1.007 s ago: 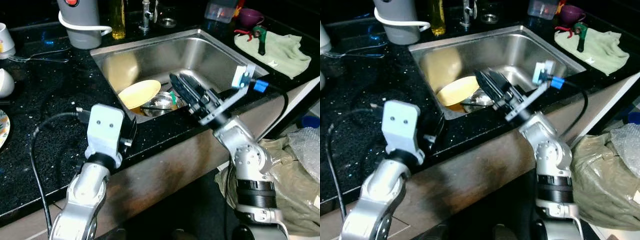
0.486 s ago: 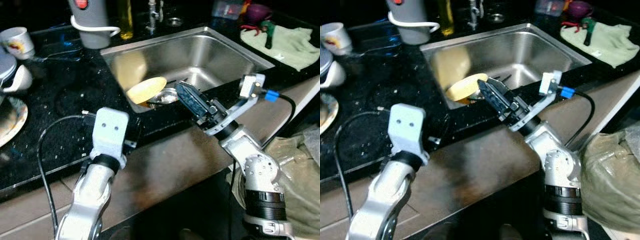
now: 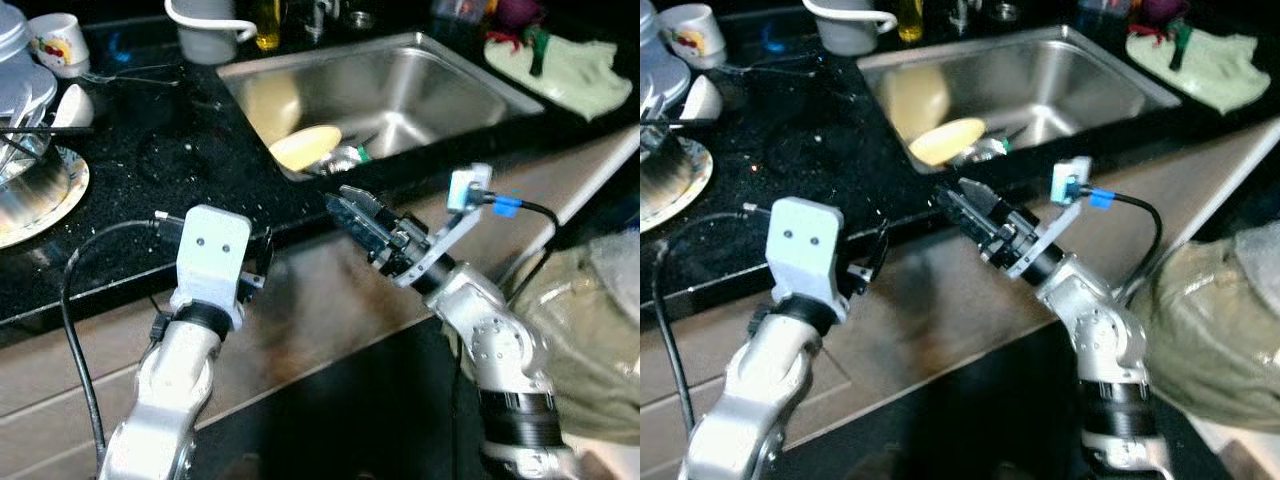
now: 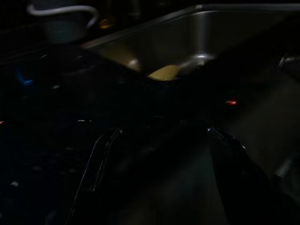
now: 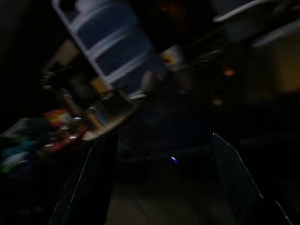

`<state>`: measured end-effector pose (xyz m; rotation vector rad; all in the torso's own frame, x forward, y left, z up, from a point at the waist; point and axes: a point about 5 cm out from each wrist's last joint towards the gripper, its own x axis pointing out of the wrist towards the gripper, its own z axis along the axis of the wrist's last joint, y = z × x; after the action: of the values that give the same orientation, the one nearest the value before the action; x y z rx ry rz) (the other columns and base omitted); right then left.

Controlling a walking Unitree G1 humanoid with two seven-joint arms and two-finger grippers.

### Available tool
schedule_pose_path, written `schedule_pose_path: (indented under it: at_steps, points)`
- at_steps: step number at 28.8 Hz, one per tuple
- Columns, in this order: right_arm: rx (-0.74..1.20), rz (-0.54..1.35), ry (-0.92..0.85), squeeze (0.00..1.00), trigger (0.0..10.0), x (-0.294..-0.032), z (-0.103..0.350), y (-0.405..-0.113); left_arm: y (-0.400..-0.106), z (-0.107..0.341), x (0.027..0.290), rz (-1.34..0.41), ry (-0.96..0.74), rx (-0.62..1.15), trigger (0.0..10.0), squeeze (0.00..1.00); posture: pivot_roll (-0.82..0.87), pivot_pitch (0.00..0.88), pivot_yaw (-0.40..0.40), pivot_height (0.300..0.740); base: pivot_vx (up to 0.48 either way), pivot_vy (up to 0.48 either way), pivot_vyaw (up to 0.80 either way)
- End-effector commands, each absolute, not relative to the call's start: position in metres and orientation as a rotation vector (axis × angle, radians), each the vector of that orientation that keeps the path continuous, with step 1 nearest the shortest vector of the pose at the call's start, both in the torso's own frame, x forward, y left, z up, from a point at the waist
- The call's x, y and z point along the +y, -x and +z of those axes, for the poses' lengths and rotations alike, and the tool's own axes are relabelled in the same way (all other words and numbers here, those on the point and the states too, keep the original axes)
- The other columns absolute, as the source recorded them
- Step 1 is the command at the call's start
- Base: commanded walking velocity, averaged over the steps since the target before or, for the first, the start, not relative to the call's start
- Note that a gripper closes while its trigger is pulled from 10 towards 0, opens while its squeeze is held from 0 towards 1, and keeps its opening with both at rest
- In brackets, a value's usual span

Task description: Kitchen organization

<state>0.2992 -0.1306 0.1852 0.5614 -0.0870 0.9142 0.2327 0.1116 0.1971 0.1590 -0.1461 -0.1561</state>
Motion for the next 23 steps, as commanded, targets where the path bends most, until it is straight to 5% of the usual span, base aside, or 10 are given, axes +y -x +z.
schedule_pose_path:
  at_steps: [1,13,23]
  points:
    - [-0.081,0.876,-0.531,0.0,10.0,-0.133,0.181,-0.3,-0.232,0.194,0.111,-0.159,-0.167,-0.137,10.0,0.0,0.07,0.067,-0.057,0.74,-0.285,0.0,0.0]
    - [0.045,0.363,-0.234,0.0,10.0,-0.161,0.136,-0.288,-0.219,0.153,0.118,-0.156,-0.207,0.003,10.0,0.0,0.05,0.074,-0.05,0.74,-0.289,0.0,0.0]
    - [0.077,0.273,-0.097,0.0,10.0,-0.158,0.124,-0.291,-0.214,0.125,0.124,-0.158,-0.117,0.11,10.0,0.0,0.05,0.079,-0.044,0.74,-0.172,0.0,0.0]
